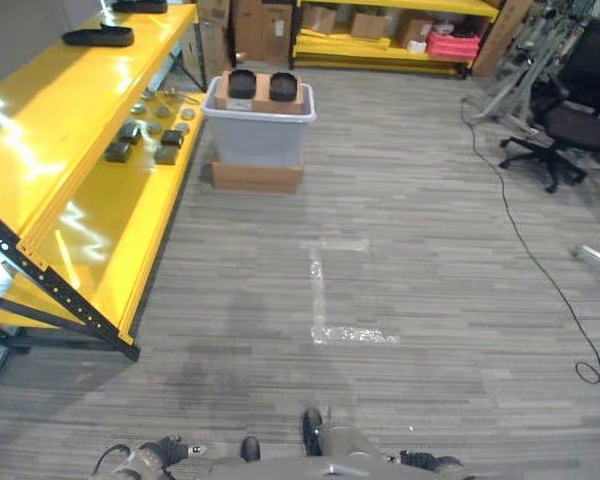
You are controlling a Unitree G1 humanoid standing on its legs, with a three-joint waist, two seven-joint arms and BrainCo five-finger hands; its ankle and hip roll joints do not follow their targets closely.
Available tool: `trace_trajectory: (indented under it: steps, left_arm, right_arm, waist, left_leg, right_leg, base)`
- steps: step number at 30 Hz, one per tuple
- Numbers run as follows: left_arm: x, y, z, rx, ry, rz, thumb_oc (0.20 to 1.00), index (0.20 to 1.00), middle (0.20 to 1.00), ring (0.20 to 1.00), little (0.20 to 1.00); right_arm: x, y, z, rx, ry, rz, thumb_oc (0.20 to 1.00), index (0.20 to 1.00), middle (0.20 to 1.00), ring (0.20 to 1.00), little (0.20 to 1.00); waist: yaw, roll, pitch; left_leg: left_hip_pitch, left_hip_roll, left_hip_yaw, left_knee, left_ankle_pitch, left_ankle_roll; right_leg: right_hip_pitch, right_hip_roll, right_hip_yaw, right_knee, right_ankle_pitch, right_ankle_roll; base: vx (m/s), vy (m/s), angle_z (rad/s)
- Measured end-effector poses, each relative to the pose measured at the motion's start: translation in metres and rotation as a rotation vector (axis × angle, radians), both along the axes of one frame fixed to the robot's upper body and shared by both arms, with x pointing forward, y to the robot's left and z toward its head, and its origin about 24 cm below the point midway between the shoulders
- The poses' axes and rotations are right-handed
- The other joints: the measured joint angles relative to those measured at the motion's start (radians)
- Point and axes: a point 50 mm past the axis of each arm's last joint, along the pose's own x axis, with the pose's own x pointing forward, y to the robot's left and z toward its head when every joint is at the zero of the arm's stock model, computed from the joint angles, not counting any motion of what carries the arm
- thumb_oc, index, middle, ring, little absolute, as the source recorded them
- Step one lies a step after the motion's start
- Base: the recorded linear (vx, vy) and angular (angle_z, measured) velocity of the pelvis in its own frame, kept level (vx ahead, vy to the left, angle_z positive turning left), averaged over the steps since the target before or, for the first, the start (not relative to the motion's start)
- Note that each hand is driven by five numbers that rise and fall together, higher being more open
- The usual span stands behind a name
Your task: Move parts from the plastic box to the shelf.
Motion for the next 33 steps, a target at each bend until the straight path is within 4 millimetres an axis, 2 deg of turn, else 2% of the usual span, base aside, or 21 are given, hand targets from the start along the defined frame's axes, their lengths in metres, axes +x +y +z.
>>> trace_trajectory:
  steps: [1, 4, 5, 6, 7, 8, 10, 11, 13, 14, 16, 17, 19, 23, 26, 27, 29, 30, 31, 32, 33]
  left_arm:
    - [-0.001, 0.001, 0.000, 0.002, 0.003, 0.001, 1.000, 1.000, 1.000, 1.000, 1.000]
    - [0.000, -0.001, 0.000, -0.004, -0.005, -0.001, 1.000, 1.000, 1.000, 1.000, 1.000]
    - [-0.006, -0.002, -0.002, -0.007, 0.009, 0.002, 1.000, 1.000, 1.000, 1.000, 1.000]
    - [-0.016, -0.006, -0.005, -0.021, 0.034, 0.013, 1.000, 1.000, 1.000, 1.000, 1.000]
    - [-0.016, -0.007, -0.005, -0.028, 0.032, 0.029, 1.000, 1.000, 1.000, 1.000, 1.000]
    - [-0.016, -0.010, -0.005, -0.036, 0.028, 0.027, 1.000, 1.000, 1.000, 1.000, 1.000]
    - [-0.008, -0.025, -0.007, -0.067, 0.015, -0.017, 1.000, 1.000, 1.000, 1.000, 1.000]
    - [-0.009, -0.026, -0.007, -0.071, 0.018, -0.007, 1.000, 1.000, 1.000, 1.000, 1.000]
    - [-0.012, -0.023, -0.007, -0.068, 0.021, 0.005, 1.000, 1.000, 1.000, 1.000, 1.000]
    - [-0.009, -0.025, -0.007, -0.074, 0.008, 0.003, 1.000, 1.000, 1.000, 1.000, 1.000]
    - [-0.017, -0.024, -0.008, -0.075, 0.025, 0.007, 1.000, 1.000, 1.000, 1.000, 1.000]
    - [-0.018, -0.024, -0.008, -0.076, 0.027, 0.007, 1.000, 1.000, 1.000, 1.000, 1.000]
    - [-0.017, -0.024, -0.008, -0.075, 0.023, 0.007, 1.000, 1.000, 1.000, 1.000, 1.000]
    - [-0.020, -0.022, -0.008, -0.068, 0.033, 0.012, 1.000, 1.000, 1.000, 1.000, 1.000]
    - [-0.025, -0.018, -0.009, -0.061, 0.049, 0.034, 1.000, 1.000, 1.000, 1.000, 1.000]
    - [-0.026, -0.016, -0.008, -0.054, 0.054, 0.038, 1.000, 1.000, 1.000, 1.000, 1.000]
    - [-0.025, -0.012, -0.007, -0.042, 0.053, 0.031, 1.000, 1.000, 1.000, 1.000, 1.000]
    - [-0.019, -0.001, -0.004, -0.012, 0.043, 0.012, 1.000, 1.000, 1.000, 1.000, 1.000]
    - [-0.017, 0.004, -0.003, 0.005, 0.039, 0.002, 1.000, 1.000, 1.000, 1.000, 1.000]
    - [-0.004, 0.007, 0.001, 0.015, 0.006, -0.021, 1.000, 1.000, 1.000, 1.000, 1.000]
    - [0.006, 0.008, 0.004, 0.021, -0.019, -0.031, 1.000, 1.000, 1.000, 1.000, 1.000]
  right_arm:
    - [-0.006, 0.000, -0.001, 0.000, 0.018, -0.002, 1.000, 1.000, 1.000, 1.000, 1.000]
    - [-0.030, -0.002, -0.004, -0.004, 0.092, -0.031, 1.000, 1.000, 1.000, 1.000, 1.000]
    - [-0.039, -0.003, -0.005, -0.008, 0.119, -0.034, 1.000, 1.000, 1.000, 1.000, 1.000]
    - [-0.050, -0.009, -0.004, -0.021, 0.143, -0.040, 1.000, 1.000, 1.000, 1.000, 1.000]
    - [-0.051, -0.009, -0.004, -0.020, 0.147, -0.041, 1.000, 1.000, 1.000, 1.000, 1.000]
    - [-0.051, -0.011, -0.004, -0.021, 0.152, -0.039, 1.000, 1.000, 1.000, 1.000, 1.000]
    - [-0.037, -0.025, 0.002, -0.063, 0.119, -0.002, 1.000, 1.000, 1.000, 1.000, 1.000]
    - [-0.029, -0.029, 0.004, -0.074, 0.099, 0.016, 1.000, 1.000, 1.000, 1.000, 1.000]
    - [-0.012, -0.033, 0.008, -0.085, 0.050, 0.033, 1.000, 1.000, 1.000, 1.000, 1.000]
    - [-0.001, -0.042, 0.013, -0.113, 0.021, 0.036, 1.000, 1.000, 1.000, 1.000, 1.000]
    - [0.012, -0.046, 0.018, -0.127, -0.018, 0.043, 1.000, 1.000, 1.000, 1.000, 1.000]
    - [0.021, -0.047, 0.020, -0.133, -0.041, 0.047, 1.000, 1.000, 1.000, 1.000, 1.000]
    - [0.035, -0.045, 0.023, -0.137, -0.067, 0.075, 1.000, 1.000, 1.000, 1.000, 1.000]
    - [0.037, -0.030, 0.019, -0.137, -0.037, 0.238, 1.000, 1.000, 1.000, 1.000, 1.000]
    - [0.034, -0.018, 0.014, -0.105, -0.039, 0.243, 1.000, 1.000, 1.000, 1.000, 1.000]
    - [0.029, -0.013, 0.011, -0.089, -0.031, 0.235, 1.000, 1.000, 1.000, 1.000, 1.000]
    - [0.029, -0.001, 0.007, -0.052, -0.042, 0.231, 1.000, 1.000, 1.000, 1.000, 1.000]
    - [0.027, 0.015, 0.003, -0.007, -0.049, 0.244, 1.000, 1.000, 1.000, 1.000, 1.000]
    - [0.024, 0.021, 0.001, 0.011, -0.050, 0.247, 1.000, 1.000, 1.000, 1.000, 1.000]
    - [0.023, 0.024, 0.000, 0.019, -0.048, 0.245, 1.000, 1.000, 1.000, 1.000, 1.000]
    - [0.025, 0.022, 0.001, 0.014, -0.057, 0.240, 1.000, 1.000, 1.000, 1.000, 1.000]
  waist:
    - [-0.005, 0.003, -0.007]
    - [-0.021, 0.011, -0.035]
    - [-0.021, 0.006, -0.060]
    - [-0.021, 0.041, -0.090]
    - [-0.012, 0.037, -0.083]
    - [0.013, 0.014, -0.084]
    - [0.054, 0.009, -0.076]
    - [0.054, 0.008, -0.076]
    - [0.058, 0.003, -0.074]
    - [0.064, 0.008, -0.069]
    - [0.064, 0.017, -0.065]
    - [0.067, 0.022, -0.055]
    - [0.098, 0.024, -0.013]
    - [0.122, 0.015, -0.004]
    - [0.121, 0.015, -0.020]
    - [0.121, 0.015, -0.025]
    - [0.114, 0.015, -0.028]
    - [0.108, 0.009, -0.033]
    - [0.106, 0.001, -0.038]
    - [0.101, 0.000, -0.037]
    - [0.098, -0.002, -0.034]
  left_leg:
    - [-0.001, 0.001, -0.010, -0.001, -0.002, -0.003]
    - [0.015, 0.003, -0.044, -0.006, -0.017, -0.017]
    - [0.021, 0.008, -0.054, 0.000, -0.031, -0.027]
    - [0.019, 0.029, -0.062, 0.049, -0.041, -0.062]
    - [-0.027, 0.018, -0.061, 0.186, -0.075, -0.087]
    - [-0.071, 0.001, -0.060, 0.296, -0.077, -0.118]
    - [-0.280, -0.051, -0.122, 0.672, -0.058, -0.170]
    - [-0.287, -0.042, -0.118, 0.653, -0.063, -0.169]
    - [-0.296, -0.005, -0.063, 0.505, -0.057, -0.156]
    - [-0.270, 0.019, -0.048, 0.258, -0.016, -0.131]
    - [-0.257, 0.025, -0.068, 0.082, 0.049, -0.132]
    - [-0.263, 0.025, -0.113, -0.011, 0.093, -0.131]
    - [-0.271, 0.026, -0.131, -0.010, 0.130, -0.122]
    - [-0.253, 0.014, -0.099, -0.008, 0.164, -0.084]
    - [-0.173, 0.002, -0.099, -0.005, 0.147, -0.044]
    - [-0.142, -0.007, -0.085, -0.005, 0.137, -0.045]
    - [-0.108, -0.009, -0.067, -0.004, 0.101, -0.027]
    - [-0.071, -0.011, -0.065, -0.003, 0.092, -0.014]
    - [-0.063, -0.022, -0.061, -0.003, 0.088, -0.019]
    - [-0.052, -0.035, -0.066, -0.003, 0.076, -0.015]
    - [-0.038, -0.043, -0.066, -0.003, 0.058, 0.012]
  right_leg:
    - [0.007, 0.014, 0.045, -0.023, 0.006, -0.010]
    - [0.060, 0.006, 0.004, -0.082, 0.022, -0.039]
    - [0.088, 0.010, 0.004, -0.119, 0.056, -0.055]
    - [0.136, 0.028, -0.026, -0.177, 0.065, -0.089]
    - [0.179, 0.022, -0.031, -0.221, 0.071, -0.097]
    - [0.205, 0.010, -0.034, -0.253, 0.082, -0.111]
    - [0.249, -0.024, -0.027, -0.279, 0.105, -0.128]
    - [0.269, -0.024, -0.032, -0.299, 0.108, -0.131]
    - [0.303, -0.020, -0.029, -0.337, 0.092, -0.143]
    - [0.314, -0.008, -0.032, -0.333, 0.097, -0.147]
    - [0.319, 0.010, -0.025, -0.337, 0.075, -0.138]
    - [0.321, 0.027, -0.016, -0.334, 0.068, -0.143]
    - [0.345, 0.045, 0.009, -0.330, 0.060, -0.153]
    - [0.407, 0.048, 0.035, -0.330, 0.005, -0.149]
    - [0.474, 0.032, 0.055, -0.328, -0.063, -0.127]
    - [0.488, 0.021, 0.058, -0.301, -0.092, -0.114]
    - [0.441, 0.024, 0.038, -0.152, -0.124, -0.076]
    - [0.325, 0.026, 0.020, 0.144, -0.169, -0.018]
    - [0.272, 0.020, 0.030, 0.253, -0.180, 0.001]
    - [0.223, 0.008, 0.034, 0.336, -0.185, 0.013]
    - [0.165, -0.008, 0.023, 0.423, -0.192, 0.028]
  base:
    - [0.39, -0.184, 0.30]
    - [0.24, -0.128, 0.41]
    - [0.15, -0.118, 0.33]
    - [0.23, -0.248, 0.39]
    - [0.15, -0.209, 0.24]
    - [0.10, -0.159, 0.11]
    - [0.19, -0.096, -0.15]
    - [0.31, -0.093, -0.06]
    - [0.22, -0.007, 0.07]
    - [0.26, 0.016, -0.08]
    - [0.31, 0.020, -0.07]
    - [0.28, 0.019, -0.14]
    - [0.28, 0.039, -0.49]
    - [0.24, 0.079, -0.26]
    - [0.45, 0.241, -0.15]
    - [0.28, 0.156, -0.24]
    - [0.25, 0.132, -0.16]
    - [0.23, 0.125, -0.02]
    - [0.21, 0.117, 0.08]
    - [0.25, 0.117, 0.05]
    - [0.29, 0.092, -0.01]
